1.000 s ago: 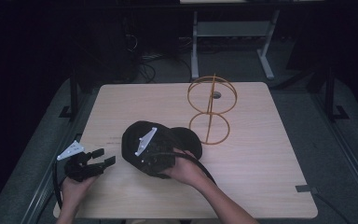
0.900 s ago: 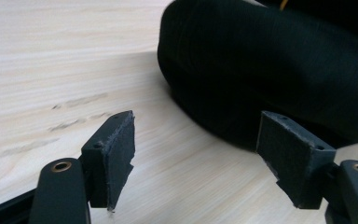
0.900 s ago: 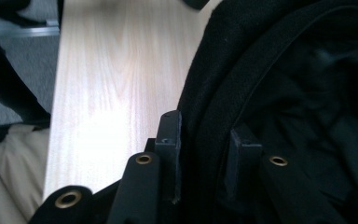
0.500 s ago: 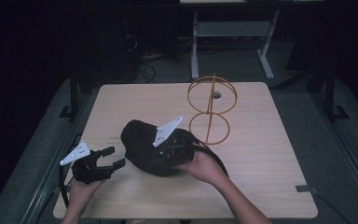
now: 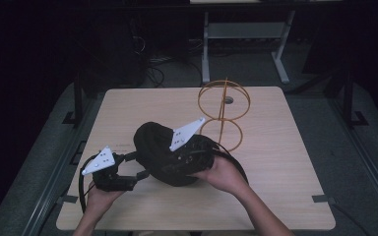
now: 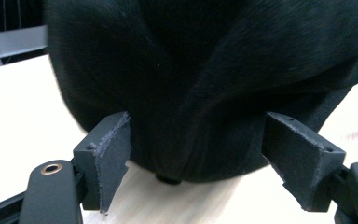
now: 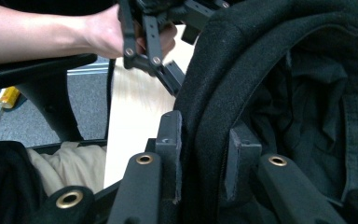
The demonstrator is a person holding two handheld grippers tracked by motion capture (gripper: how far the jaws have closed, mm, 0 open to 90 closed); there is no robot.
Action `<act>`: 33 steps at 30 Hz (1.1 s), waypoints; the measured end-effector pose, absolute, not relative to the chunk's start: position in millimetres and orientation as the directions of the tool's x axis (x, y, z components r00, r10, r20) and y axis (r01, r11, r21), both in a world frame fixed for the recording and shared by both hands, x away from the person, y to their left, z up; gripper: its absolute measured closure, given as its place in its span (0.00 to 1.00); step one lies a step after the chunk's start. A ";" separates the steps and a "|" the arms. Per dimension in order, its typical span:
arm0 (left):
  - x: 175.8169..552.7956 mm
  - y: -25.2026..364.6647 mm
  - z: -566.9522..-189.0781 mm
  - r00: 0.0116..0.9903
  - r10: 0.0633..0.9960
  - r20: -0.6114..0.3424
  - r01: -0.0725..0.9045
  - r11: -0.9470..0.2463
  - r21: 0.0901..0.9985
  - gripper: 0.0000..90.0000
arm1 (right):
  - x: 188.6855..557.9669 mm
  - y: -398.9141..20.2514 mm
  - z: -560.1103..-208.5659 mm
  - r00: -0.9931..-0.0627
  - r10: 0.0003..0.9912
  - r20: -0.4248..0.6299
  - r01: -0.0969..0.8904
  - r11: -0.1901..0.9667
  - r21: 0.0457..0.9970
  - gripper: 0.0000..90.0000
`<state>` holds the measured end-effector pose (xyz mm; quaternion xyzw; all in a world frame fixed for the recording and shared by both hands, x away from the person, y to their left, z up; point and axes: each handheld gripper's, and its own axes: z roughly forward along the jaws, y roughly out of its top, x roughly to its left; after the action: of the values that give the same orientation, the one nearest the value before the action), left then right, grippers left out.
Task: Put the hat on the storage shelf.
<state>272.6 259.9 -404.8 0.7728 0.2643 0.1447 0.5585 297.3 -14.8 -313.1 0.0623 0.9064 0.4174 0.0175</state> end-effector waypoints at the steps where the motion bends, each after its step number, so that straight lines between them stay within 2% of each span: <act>1: 272.6 259.9 -404.8 0.818 0.570 -0.072 0.247 -0.236 0.940 0.26 | 297.3 -14.8 -313.1 -0.992 0.127 0.020 0.098 0.644 0.759 0.79; 3: 275.0 256.0 -403.5 0.819 0.569 -0.070 0.251 -0.248 0.936 0.26 | 295.8 -15.9 -308.9 -0.992 0.121 0.019 0.093 0.639 0.763 0.79; 6: 277.9 253.6 -402.4 0.823 0.562 -0.085 0.258 -0.235 0.937 0.32 | 293.1 -16.9 -303.9 -0.994 0.104 0.017 0.079 0.627 0.775 0.79; 8: 281.1 253.2 -401.5 0.825 0.554 -0.107 0.275 -0.229 0.934 0.42 | 291.9 -16.0 -302.6 -0.995 0.095 0.009 0.067 0.632 0.772 0.79; 9: 282.2 253.4 -401.6 0.830 0.545 -0.119 0.279 -0.221 0.934 0.51 | 290.8 -15.5 -302.2 -0.995 0.097 0.016 0.074 0.633 0.771 0.79; 11: 284.6 252.4 -401.2 0.832 0.535 -0.146 0.294 -0.202 0.934 0.62 | 290.6 -15.0 -301.6 -0.996 0.091 0.019 0.073 0.628 0.775 0.79; 12: 285.6 251.6 -400.7 0.837 0.530 -0.140 0.287 -0.205 0.936 0.73 | 290.6 -15.2 -301.3 -0.995 0.092 0.025 0.077 0.625 0.777 0.79; 13: 286.0 250.5 -399.8 0.839 0.528 -0.134 0.282 -0.210 0.936 0.73 | 290.6 -15.2 -301.3 -0.995 0.092 0.025 0.077 0.625 0.777 0.79; 18: 286.6 251.0 -391.6 0.851 0.517 -0.094 0.241 -0.225 0.944 0.94 | 292.1 -23.0 -299.1 -0.994 0.103 0.036 0.091 0.608 0.788 0.79; 26: 281.1 252.4 -370.3 0.842 0.537 -0.053 0.211 -0.237 0.948 0.96 | 294.0 -35.3 -296.7 -0.992 0.118 0.048 0.107 0.572 0.813 0.79; 33: 276.9 253.1 -342.3 0.844 0.536 -0.030 0.188 -0.243 0.952 0.97 | 297.2 -50.9 -294.8 -0.984 0.135 0.120 0.172 0.501 0.848 0.76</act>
<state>276.9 253.1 -342.3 0.7734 0.2338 0.1529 0.5691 297.2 -50.9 -294.8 0.0886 0.8661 0.4916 -0.0191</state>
